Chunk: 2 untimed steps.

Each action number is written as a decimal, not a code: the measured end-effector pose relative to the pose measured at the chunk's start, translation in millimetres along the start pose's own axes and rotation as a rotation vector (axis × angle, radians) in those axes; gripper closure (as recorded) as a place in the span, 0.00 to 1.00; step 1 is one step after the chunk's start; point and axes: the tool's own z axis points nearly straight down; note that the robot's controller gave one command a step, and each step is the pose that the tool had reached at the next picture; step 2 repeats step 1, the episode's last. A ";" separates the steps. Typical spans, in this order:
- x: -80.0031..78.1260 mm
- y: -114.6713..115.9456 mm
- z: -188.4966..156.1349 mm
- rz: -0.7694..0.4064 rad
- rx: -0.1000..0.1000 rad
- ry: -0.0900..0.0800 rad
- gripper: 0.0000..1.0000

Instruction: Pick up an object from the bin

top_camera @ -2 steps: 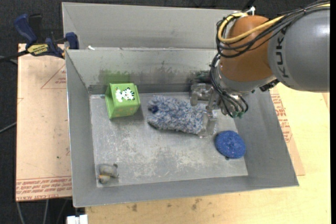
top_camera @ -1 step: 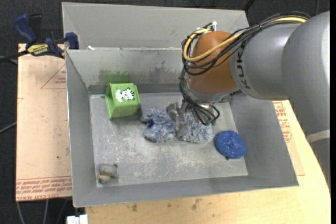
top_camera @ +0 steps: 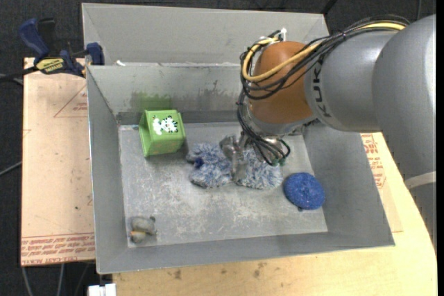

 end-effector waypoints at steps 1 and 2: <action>-27.6 -23.0 -145.6 -0.012 0.002 0.001 1.00; -27.6 -23.0 -145.6 -0.012 0.002 0.001 1.00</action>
Offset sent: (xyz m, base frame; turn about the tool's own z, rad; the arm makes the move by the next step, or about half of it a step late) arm 0.0000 0.0000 0.0000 0.0000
